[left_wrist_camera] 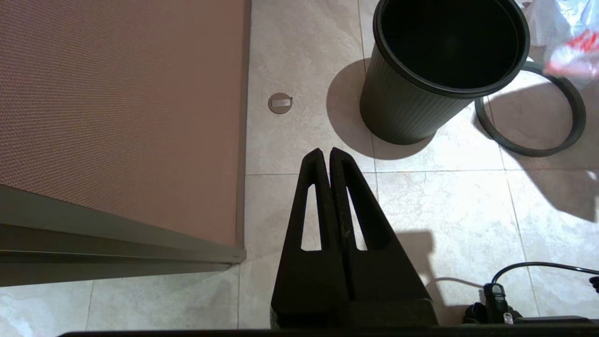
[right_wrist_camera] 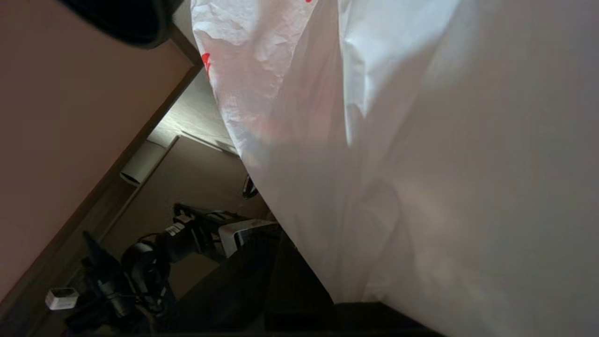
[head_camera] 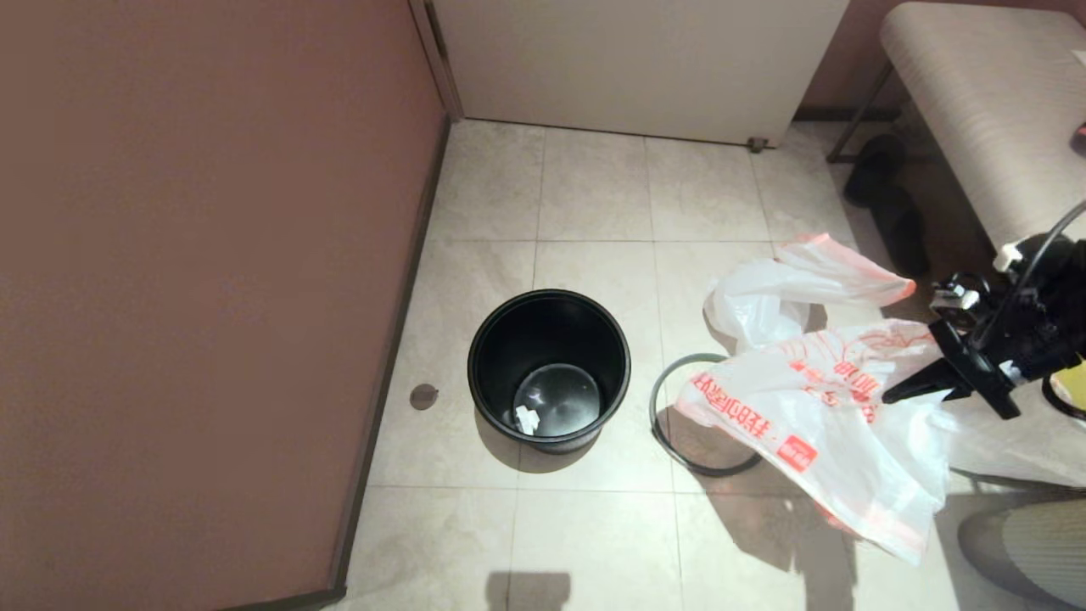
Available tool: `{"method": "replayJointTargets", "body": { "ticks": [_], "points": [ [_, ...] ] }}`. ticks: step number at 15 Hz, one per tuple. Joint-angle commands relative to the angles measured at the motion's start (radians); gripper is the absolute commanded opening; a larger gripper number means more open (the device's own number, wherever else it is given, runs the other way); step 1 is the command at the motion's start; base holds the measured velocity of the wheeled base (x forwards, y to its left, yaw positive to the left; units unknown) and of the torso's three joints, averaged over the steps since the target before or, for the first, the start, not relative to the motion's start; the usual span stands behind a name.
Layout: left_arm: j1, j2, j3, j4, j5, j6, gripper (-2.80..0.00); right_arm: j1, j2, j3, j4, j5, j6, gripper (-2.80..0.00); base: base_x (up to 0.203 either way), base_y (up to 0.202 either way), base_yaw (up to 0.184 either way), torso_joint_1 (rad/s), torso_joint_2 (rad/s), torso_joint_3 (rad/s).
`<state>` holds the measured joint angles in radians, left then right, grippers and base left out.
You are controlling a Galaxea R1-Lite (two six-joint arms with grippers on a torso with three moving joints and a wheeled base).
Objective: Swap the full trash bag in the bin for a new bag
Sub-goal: Pick up a new trash bag, then put the new garbage bag on the trash can
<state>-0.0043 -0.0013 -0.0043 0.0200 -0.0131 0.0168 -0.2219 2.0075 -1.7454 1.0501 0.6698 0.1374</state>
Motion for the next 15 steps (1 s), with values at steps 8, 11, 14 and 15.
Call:
{"method": "replayJointTargets", "body": {
  "ticks": [8, 11, 14, 15],
  "points": [
    [0.0, 0.001, 0.0, 0.0, 0.0, 0.004, -2.8, 0.401, -0.359, -0.216, 0.012, -0.347, 0.362, -2.8, 0.0, 0.0, 0.0, 0.0, 0.0, 0.0],
    [0.0, 0.001, -0.002, 0.0, 0.001, 0.0, -2.8, 0.444, -0.384, -0.217, 0.007, -0.381, 0.392, -2.8, 0.0, 0.0, 0.0, 0.0, 0.0, 0.0],
    [0.0, 0.001, -0.014, 0.0, 0.005, 0.024, -2.8, 0.48, -0.37, -0.217, 0.007, -0.381, 0.375, -2.8, 0.0, 0.0, 0.0, 0.0, 0.0, 0.0],
    [0.0, 0.003, -0.036, 0.002, -0.018, 0.032, -2.8, 0.503, -0.369, -0.217, 0.013, -0.382, 0.375, -2.8, 0.0, 0.0, 0.0, 0.0, 0.0, 0.0]
  ]
}}
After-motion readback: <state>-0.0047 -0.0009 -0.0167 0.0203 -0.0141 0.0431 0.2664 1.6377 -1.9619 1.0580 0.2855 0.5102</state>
